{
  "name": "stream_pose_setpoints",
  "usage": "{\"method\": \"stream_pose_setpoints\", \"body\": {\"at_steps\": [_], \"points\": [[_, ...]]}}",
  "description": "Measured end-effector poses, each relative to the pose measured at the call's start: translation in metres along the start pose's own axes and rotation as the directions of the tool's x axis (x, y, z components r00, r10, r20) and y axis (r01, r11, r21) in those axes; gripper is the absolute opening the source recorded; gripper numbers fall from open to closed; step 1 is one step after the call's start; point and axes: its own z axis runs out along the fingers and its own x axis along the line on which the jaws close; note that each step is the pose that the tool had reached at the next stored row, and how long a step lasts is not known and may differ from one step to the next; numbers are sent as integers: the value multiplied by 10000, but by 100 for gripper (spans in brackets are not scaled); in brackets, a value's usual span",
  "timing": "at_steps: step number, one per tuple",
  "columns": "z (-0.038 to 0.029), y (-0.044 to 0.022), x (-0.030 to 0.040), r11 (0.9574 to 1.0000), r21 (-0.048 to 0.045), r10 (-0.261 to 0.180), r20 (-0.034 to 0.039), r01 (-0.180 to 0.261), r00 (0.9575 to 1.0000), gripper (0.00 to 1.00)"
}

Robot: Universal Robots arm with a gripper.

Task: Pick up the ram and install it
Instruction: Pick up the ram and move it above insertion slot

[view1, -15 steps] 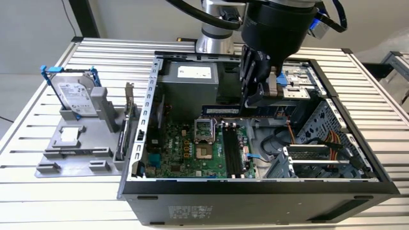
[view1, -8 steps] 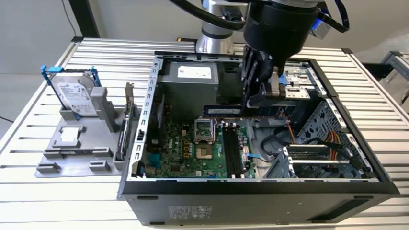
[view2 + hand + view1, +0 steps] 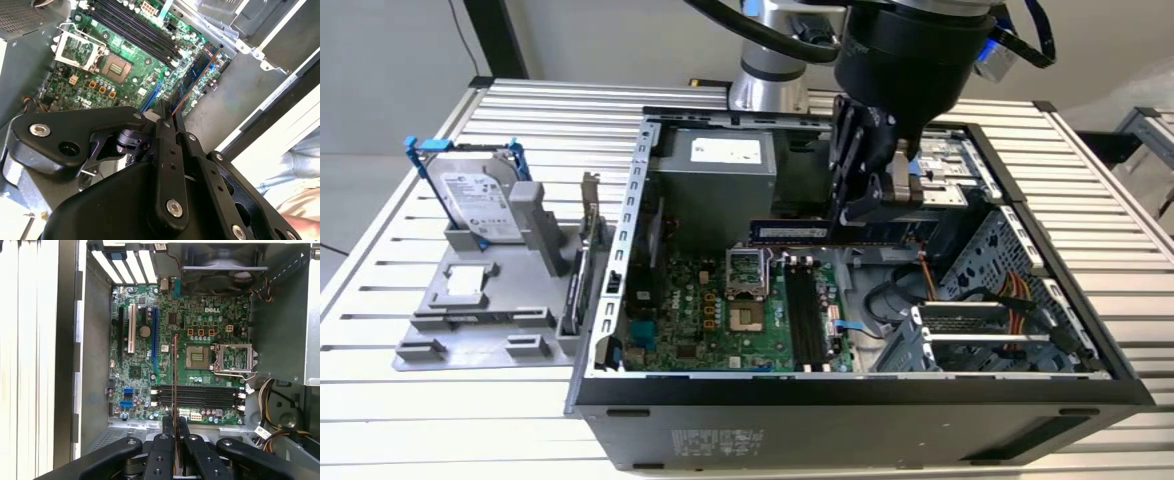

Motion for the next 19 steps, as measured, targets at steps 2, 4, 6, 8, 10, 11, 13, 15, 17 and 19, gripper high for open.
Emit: {"method": "stream_pose_setpoints", "body": {"at_steps": [2,4,6,8,10,11,13,15,17,19], "points": [[-1,-8,0,10000,0,1,-2,-1,10000,0],[-1,-11,0,10000,0,1,-3,-1,10000,0],[-1,-11,0,10000,0,1,-2,-1,10000,0],[-1,-12,-3,10000,0,1,-2,-1,10000,0],[-1,-12,-9,10000,-1,8,-2,-8,10000,0],[-2,-11,-12,10000,-1,17,-2,-17,10000,0],[-2,-12,-21,10000,-3,44,0,-44,10000,0],[-3,-12,-30,10000,-6,82,1,-82,10000,0],[-4,-12,-39,9999,-10,125,4,-125,9999,0],[-4,-12,-48,9998,-13,173,6,-173,9998,0]]}}
